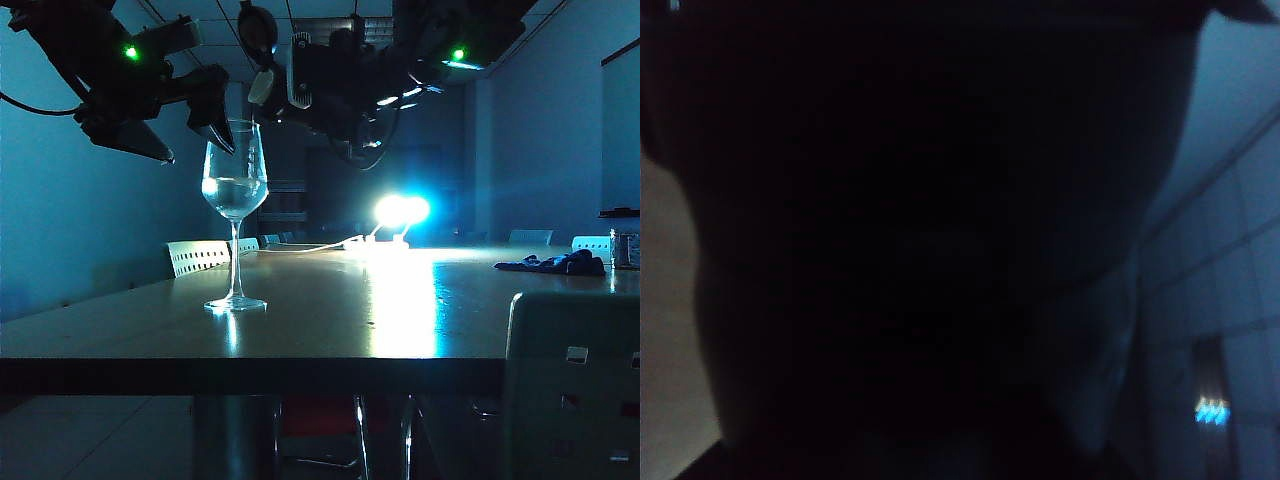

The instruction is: Pick up the black thermos cup, pour some water from it into the stemmed glass, and then put the thermos cup back on the table.

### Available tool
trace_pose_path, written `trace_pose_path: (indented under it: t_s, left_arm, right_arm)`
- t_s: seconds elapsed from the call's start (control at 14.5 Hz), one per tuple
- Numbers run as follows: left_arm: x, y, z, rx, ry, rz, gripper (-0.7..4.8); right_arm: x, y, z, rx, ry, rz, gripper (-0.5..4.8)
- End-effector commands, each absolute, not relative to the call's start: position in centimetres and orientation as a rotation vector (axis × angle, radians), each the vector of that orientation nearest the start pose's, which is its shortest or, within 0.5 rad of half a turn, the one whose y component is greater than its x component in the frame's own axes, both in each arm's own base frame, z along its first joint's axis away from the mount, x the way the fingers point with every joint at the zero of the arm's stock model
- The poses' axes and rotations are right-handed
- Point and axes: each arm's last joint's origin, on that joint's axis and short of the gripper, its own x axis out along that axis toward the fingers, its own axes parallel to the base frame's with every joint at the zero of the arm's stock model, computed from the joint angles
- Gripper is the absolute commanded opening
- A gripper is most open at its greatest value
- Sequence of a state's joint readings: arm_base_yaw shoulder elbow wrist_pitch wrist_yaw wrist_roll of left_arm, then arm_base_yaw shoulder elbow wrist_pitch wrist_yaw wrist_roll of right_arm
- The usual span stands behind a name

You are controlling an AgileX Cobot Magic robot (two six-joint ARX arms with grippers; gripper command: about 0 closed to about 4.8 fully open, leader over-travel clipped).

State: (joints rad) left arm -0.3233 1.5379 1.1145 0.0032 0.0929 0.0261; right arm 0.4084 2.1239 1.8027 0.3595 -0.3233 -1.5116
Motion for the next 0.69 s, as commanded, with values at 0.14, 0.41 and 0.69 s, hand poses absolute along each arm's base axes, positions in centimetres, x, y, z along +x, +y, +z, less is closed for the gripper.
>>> trace_pose_path:
  t_s: [0.14, 0.41, 0.69]
  left_arm:
    - [32.87, -11.34, 28.58, 0.073, 0.395, -0.414, 4.79]
    - [32.87, -11.34, 28.58, 0.074, 0.395, -0.414, 4.79]
    - [32.87, -11.34, 28.58, 0.073, 0.395, -0.414, 4.79]
  right_arm:
    - [45.41, 20.85, 33.62, -1.473, -0.726, 0.456, 0.76]
    - [45.39, 20.88, 33.61, -1.497, -0.746, 0.459, 0.76]
    - [45.37, 20.88, 33.69, -1.508, -0.759, 0.457, 0.76]
